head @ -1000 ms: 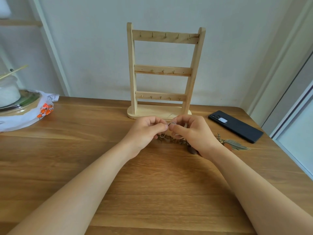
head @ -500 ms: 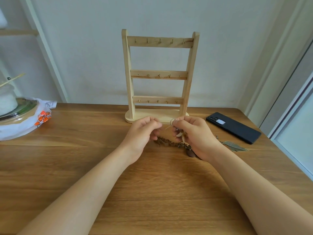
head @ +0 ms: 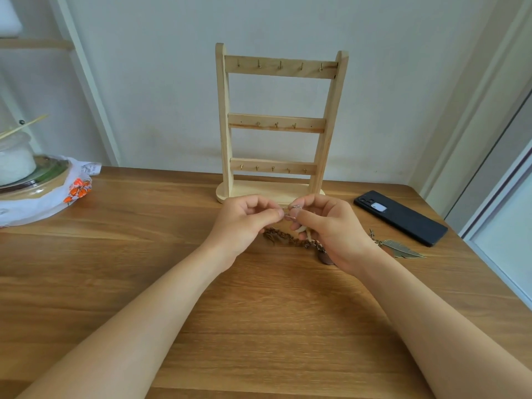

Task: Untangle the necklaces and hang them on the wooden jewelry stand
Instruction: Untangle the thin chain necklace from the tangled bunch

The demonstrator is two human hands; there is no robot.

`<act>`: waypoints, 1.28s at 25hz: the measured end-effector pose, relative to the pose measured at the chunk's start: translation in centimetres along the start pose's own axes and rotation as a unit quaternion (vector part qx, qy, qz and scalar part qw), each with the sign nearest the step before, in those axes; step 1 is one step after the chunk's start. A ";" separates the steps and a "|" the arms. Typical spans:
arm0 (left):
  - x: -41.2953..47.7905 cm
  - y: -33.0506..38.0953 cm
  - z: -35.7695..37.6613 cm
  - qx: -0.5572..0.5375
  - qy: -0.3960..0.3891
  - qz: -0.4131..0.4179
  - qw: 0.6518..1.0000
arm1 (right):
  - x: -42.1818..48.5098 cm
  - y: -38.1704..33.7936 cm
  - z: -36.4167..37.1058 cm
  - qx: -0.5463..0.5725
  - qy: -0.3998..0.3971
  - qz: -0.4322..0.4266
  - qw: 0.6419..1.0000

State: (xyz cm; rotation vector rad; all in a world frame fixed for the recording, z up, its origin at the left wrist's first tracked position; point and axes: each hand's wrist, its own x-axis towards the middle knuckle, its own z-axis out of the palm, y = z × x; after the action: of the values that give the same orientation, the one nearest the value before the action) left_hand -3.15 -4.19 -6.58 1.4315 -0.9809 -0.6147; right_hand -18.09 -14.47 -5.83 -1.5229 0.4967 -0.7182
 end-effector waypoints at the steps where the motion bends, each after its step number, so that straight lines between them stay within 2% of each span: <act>1: 0.0 0.0 -0.1 0.008 0.006 0.008 1.000 | 0.0 0.0 0.0 -0.004 0.000 -0.005 1.000; 5: 0.0 0.0 -0.2 0.018 0.032 0.026 0.999 | -0.1 0.1 0.1 -0.016 0.004 -0.027 0.999; 12: 0.1 0.1 -0.2 -0.053 0.012 -0.038 0.998 | -0.3 0.1 0.1 -0.043 -0.007 -0.027 0.999; 18: -0.2 0.1 0.0 -0.027 -0.020 -0.014 0.999 | -0.4 0.2 0.2 -0.095 -0.007 -0.015 0.995; 23: -0.1 0.0 0.4 -0.037 -0.025 0.018 0.999 | -0.3 0.0 0.9 -0.051 0.039 0.015 0.998; 27: -0.1 -0.2 0.8 -0.097 -0.023 0.024 0.995 | -0.3 -0.1 1.3 0.024 0.069 0.047 0.996; 30: 0.2 -0.2 0.7 -0.157 -0.027 -0.008 0.987 | -0.3 -0.1 1.1 -0.006 0.053 0.041 0.998; 32: 0.2 0.0 0.7 -0.200 -0.060 -0.035 0.977 | -0.2 0.0 1.1 -0.025 0.059 0.037 0.997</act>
State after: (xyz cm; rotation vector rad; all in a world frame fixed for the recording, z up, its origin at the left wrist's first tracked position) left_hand -3.60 -4.73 -6.58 1.0823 -0.8444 -0.9044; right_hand -17.50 -13.56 -5.84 -1.5071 0.6607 -0.7462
